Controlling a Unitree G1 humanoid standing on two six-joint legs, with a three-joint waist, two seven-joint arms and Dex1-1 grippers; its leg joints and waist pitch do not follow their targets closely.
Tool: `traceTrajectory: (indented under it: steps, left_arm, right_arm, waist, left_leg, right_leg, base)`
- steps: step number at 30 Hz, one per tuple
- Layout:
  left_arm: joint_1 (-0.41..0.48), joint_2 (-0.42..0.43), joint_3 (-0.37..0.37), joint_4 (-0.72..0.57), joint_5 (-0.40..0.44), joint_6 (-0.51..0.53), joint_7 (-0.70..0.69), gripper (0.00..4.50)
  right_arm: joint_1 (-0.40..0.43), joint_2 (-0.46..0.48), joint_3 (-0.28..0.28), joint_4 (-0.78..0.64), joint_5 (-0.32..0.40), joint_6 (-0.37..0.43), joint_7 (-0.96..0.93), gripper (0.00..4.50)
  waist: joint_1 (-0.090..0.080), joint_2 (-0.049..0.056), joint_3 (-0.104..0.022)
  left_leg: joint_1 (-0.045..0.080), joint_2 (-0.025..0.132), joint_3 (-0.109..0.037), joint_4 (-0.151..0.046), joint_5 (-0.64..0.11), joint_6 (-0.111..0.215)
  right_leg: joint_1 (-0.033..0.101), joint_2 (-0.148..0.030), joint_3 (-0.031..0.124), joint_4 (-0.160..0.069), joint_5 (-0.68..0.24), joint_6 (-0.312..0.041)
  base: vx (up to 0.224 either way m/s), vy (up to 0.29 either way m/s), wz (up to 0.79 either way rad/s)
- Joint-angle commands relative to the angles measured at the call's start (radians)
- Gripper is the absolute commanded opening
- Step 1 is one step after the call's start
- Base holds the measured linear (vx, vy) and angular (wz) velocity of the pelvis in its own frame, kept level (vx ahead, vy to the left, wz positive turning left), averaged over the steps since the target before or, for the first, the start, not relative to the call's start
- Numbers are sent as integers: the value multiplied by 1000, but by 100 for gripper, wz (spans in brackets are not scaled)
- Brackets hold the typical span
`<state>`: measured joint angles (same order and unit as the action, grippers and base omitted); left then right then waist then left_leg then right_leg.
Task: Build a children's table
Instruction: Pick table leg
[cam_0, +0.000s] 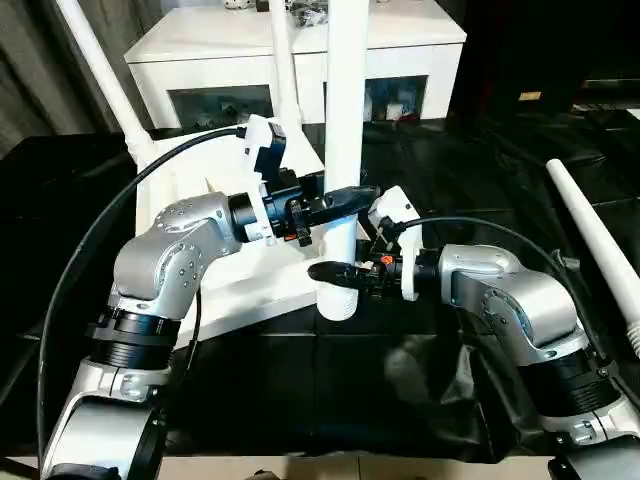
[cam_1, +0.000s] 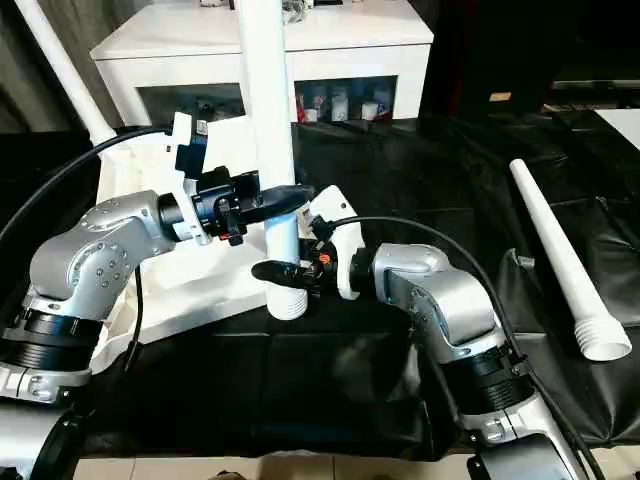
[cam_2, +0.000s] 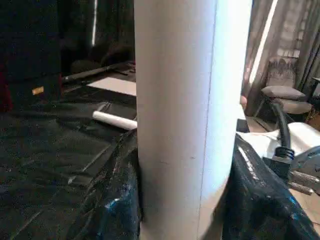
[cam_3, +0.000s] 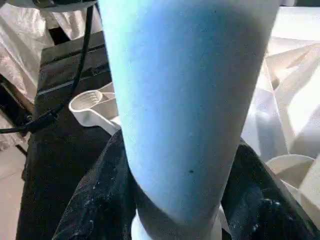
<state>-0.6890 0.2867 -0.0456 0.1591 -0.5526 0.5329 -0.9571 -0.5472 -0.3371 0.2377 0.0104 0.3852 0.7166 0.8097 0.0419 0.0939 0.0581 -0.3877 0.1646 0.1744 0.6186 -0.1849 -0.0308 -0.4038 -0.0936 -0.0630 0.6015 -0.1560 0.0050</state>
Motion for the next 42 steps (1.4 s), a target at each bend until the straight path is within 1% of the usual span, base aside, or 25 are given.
traceTrajectory:
  steps: [1,5,6,7,8,10,11,12,13,14,15,16,17,18,20,21,23,24,28,29,30,33,36,41,42]
  left_arm:
    - [-13,22,23,42,53,-3,66,251]
    - [-7,20,37,45,47,-6,75,288]
    - [1,26,50,45,44,-10,80,295]
    - [1,27,51,50,49,-16,85,295]
    - [-1,32,57,78,83,-56,117,309]
    - [-7,35,58,104,108,-73,148,322]
    - [-5,51,36,137,161,-115,171,331]
    - [14,71,-31,160,247,-174,184,331]
    - [25,82,-70,170,295,-207,189,331]
    - [42,97,-146,193,383,-268,204,331]
    - [55,98,-200,206,432,-303,205,331]
    - [55,98,-200,206,432,-303,205,331]
    - [75,67,-268,228,463,-312,194,331]
    - [80,49,-280,239,463,-307,188,314]
    - [73,5,-299,288,478,-278,230,297]
    - [67,-22,-310,323,491,-253,255,294]
    - [68,-28,-315,333,497,-252,251,282]
    - [73,-33,-317,338,499,-244,242,266]
    - [77,-28,-312,356,508,-251,234,239]
    - [64,-19,-310,400,538,-280,258,224]
    - [57,-17,-309,423,550,-293,271,224]
    - [45,-3,-304,447,551,-262,266,190]
    - [46,12,-299,443,544,-226,240,170]
    - [50,22,-276,429,518,-177,196,124]
    - [47,18,-267,433,506,-176,186,114]
  right_arm:
    - [-1,1,-37,9,-13,-19,-32,189]
    - [-3,5,-62,24,-21,-30,-66,187]
    - [-5,10,-109,46,-32,-47,-125,187]
    - [-6,11,-115,49,-33,-50,-133,187]
    - [-8,13,-154,68,-43,-63,-183,186]
    - [-9,13,-170,77,-50,-71,-205,186]
    - [-12,8,-200,102,-73,-99,-258,186]
    - [-11,-7,-213,127,-106,-138,-301,186]
    - [-10,-16,-218,140,-124,-159,-324,186]
    - [-6,-31,-225,157,-148,-181,-349,186]
    - [0,-42,-227,161,-154,-182,-349,186]
    - [0,-42,-227,161,-154,-182,-349,186]
    - [17,-62,-227,155,-164,-183,-337,186]
    - [23,-68,-228,153,-168,-187,-333,186]
    - [34,-75,-237,141,-167,-184,-327,186]
    - [41,-80,-243,125,-162,-174,-324,186]
    - [46,-84,-240,117,-162,-174,-321,186]
    - [53,-90,-235,105,-163,-176,-319,186]
    - [63,-93,-231,92,-162,-176,-315,186]
    - [71,-96,-223,86,-167,-177,-308,186]
    - [74,-96,-219,83,-170,-179,-305,186]
    - [79,-95,-215,74,-167,-174,-295,186]
    - [83,-98,-211,67,-166,-171,-288,186]
    - [90,-105,-207,58,-162,-164,-273,186]
    - [90,-105,-207,58,-163,-163,-269,186]
  waist:
    - [0,-14,-78]
    - [-3,-15,-79]
    - [-4,-10,-80]
    - [-5,-11,-80]
    - [-6,-4,-80]
    - [-9,-7,-81]
    - [-9,2,-81]
    - [-12,-5,-82]
    - [-11,-3,-83]
    - [-12,-1,-81]
    - [-14,-4,-82]
    - [-13,-4,-82]
    - [-11,5,-86]
    - [-10,1,-87]
    - [-11,8,-87]
    - [-13,6,-89]
    - [-16,4,-86]
    - [-20,3,-85]
    - [-30,9,-82]
    - [-35,13,-80]
    - [-41,11,-79]
    - [-48,13,-80]
    - [-53,16,-78]
    - [-63,13,-77]
    - [-62,16,-78]
  left_leg:
    - [19,45,-18,-78,-228,2]
    - [18,44,-18,-78,-223,-2]
    - [17,45,-19,-77,-215,-3]
    - [17,45,-18,-78,-215,-3]
    - [20,43,-18,-77,-217,-5]
    - [20,41,-18,-77,-227,-8]
    - [20,41,-20,-77,-229,-11]
    - [19,40,-20,-78,-229,-13]
    - [19,42,-23,-79,-230,-12]
    - [19,44,-25,-79,-234,-12]
    - [19,42,-21,-78,-233,-11]
    - [20,42,-19,-77,-231,-10]
    - [17,41,-19,-75,-210,-1]
    - [18,43,-17,-72,-199,7]
    - [16,42,-16,-71,-202,17]
    - [12,42,-18,-71,-200,26]
    - [9,40,-19,-70,-203,42]
    - [8,39,-19,-70,-213,48]
    - [14,39,-18,-70,-257,46]
    - [14,38,-20,-72,-272,43]
    - [14,36,-20,-72,-291,41]
    - [14,39,-25,-76,-314,30]
    - [13,39,-25,-77,-325,32]
    - [10,37,-25,-76,-325,39]
    - [12,38,-25,-75,-322,40]
  right_leg:
    - [48,-47,37,-63,-274,-220]
    - [49,-47,37,-63,-265,-218]
    - [49,-46,37,-62,-252,-220]
    - [48,-46,37,-62,-247,-221]
    - [46,-44,36,-63,-241,-221]
    - [49,-43,35,-64,-242,-215]
    - [49,-43,33,-64,-244,-213]
    - [50,-42,33,-65,-242,-206]
    - [49,-43,33,-66,-243,-200]
    - [48,-43,32,-71,-253,-184]
    - [49,-44,34,-69,-250,-183]
    - [50,-44,36,-69,-247,-186]
    - [53,-46,36,-65,-222,-197]
    - [51,-45,36,-65,-187,-211]
    - [54,-45,34,-65,-156,-233]
    - [60,-46,33,-63,-135,-242]
    - [62,-46,31,-66,-144,-249]
    - [64,-47,30,-68,-177,-244]
    - [55,-44,28,-79,-289,-220]
    - [53,-42,26,-82,-310,-212]
    - [52,-39,24,-86,-331,-197]
    - [52,-42,24,-85,-347,-190]
    - [50,-43,24,-86,-342,-202]
    - [52,-45,23,-86,-355,-203]
    - [50,-46,23,-86,-358,-204]
  base:
    - [0,0,0]
    - [0,0,0]
    - [0,0,0]
    - [0,0,0]
    - [0,0,0]
    - [0,0,0]
    - [0,0,0]
    - [0,0,0]
    - [0,0,0]
    - [0,0,0]
    - [0,0,0]
    - [0,0,0]
    - [0,0,0]
    - [0,0,0]
    - [0,0,0]
    - [0,0,0]
    - [0,0,0]
    - [0,0,0]
    - [0,0,0]
    - [0,0,0]
    - [0,0,0]
    - [0,0,0]
    - [0,0,0]
    - [0,0,0]
    - [0,0,0]
